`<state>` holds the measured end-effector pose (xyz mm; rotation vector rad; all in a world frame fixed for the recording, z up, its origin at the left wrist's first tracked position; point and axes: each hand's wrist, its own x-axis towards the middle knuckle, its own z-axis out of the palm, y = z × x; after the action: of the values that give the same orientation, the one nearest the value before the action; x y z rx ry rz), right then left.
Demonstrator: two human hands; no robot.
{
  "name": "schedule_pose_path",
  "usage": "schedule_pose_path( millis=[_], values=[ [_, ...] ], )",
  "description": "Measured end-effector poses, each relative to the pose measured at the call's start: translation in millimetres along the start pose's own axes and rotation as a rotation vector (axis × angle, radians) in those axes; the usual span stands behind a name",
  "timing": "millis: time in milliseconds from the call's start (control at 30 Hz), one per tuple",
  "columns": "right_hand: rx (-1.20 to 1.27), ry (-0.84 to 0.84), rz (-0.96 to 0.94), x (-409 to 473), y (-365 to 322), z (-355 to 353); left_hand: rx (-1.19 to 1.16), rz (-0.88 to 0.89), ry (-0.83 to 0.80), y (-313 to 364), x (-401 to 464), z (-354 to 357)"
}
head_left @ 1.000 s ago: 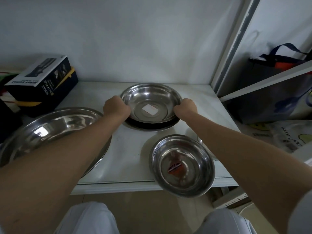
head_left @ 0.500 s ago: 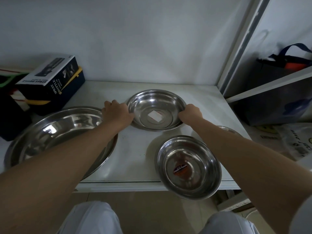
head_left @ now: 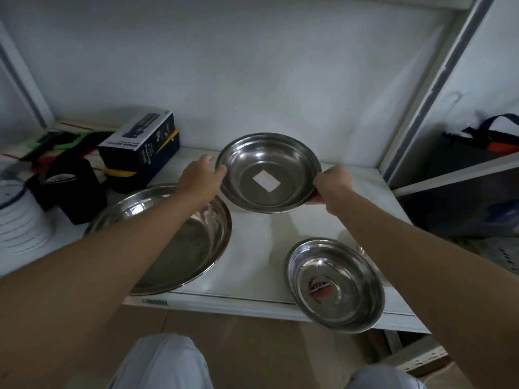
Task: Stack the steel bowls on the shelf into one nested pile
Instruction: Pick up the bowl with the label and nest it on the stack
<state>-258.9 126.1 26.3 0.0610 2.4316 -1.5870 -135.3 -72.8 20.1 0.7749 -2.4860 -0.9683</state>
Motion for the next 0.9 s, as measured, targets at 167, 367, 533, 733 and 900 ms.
schedule_pose_path(
  millis=[167,367,533,733,900],
  values=[
    [0.026,-0.174,-0.112,-43,-41,46,0.008,-0.119,0.171,-26,-4,-63],
    [-0.039,-0.28,-0.217,-97,-69,109,-0.007,-0.264,0.388,-81,-33,-129],
    [-0.161,-0.288,-0.229,-115,-59,131,-0.045,-0.318,0.331,-112,-55,-133],
    [-0.295,-0.271,-0.22,-115,-34,133,-0.056,-0.385,0.237,-134,-68,-120],
    [-0.448,-0.248,-0.25,-114,-14,138,-0.019,-0.35,0.138,-148,-71,-114]
  ],
)
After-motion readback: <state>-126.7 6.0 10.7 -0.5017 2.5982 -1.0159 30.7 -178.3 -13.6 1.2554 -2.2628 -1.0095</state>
